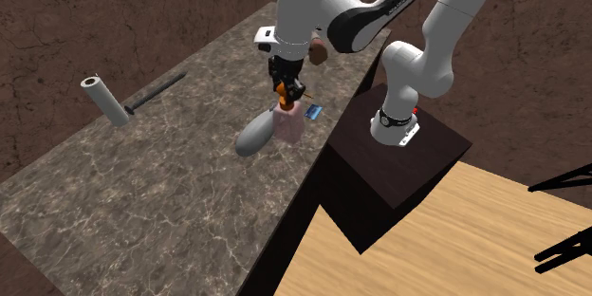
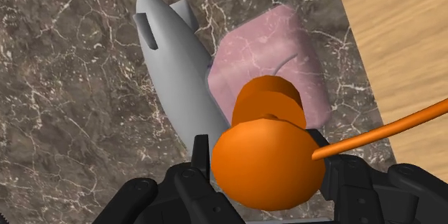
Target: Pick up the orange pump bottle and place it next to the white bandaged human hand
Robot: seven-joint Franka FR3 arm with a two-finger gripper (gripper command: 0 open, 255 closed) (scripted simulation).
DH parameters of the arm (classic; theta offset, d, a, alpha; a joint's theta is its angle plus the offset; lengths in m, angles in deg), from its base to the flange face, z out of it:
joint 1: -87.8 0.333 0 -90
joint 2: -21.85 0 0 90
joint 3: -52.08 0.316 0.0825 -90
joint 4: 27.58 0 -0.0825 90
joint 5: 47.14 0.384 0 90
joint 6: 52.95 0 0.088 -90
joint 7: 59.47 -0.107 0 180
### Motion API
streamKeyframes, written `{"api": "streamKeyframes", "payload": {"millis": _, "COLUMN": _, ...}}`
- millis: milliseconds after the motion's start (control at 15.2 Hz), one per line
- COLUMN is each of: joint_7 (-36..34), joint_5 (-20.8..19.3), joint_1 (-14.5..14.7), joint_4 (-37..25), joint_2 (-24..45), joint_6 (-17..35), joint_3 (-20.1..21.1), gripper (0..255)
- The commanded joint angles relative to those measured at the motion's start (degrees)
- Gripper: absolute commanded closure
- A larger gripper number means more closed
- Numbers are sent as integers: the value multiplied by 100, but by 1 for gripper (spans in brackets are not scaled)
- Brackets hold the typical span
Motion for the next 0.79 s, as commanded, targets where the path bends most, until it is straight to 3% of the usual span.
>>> {"api": "streamKeyframes", "payload": {"millis": 0, "joint_7": 36, "joint_5": 18, "joint_1": 4, "joint_4": -137, "joint_2": -36, "joint_6": -171, "joint_3": 5, "gripper": 255}}
{"api": "streamKeyframes", "payload": {"millis": 726, "joint_7": 181, "joint_5": 101, "joint_1": 29, "joint_4": -908, "joint_2": -118, "joint_6": -1015, "joint_3": 51, "gripper": 255}}
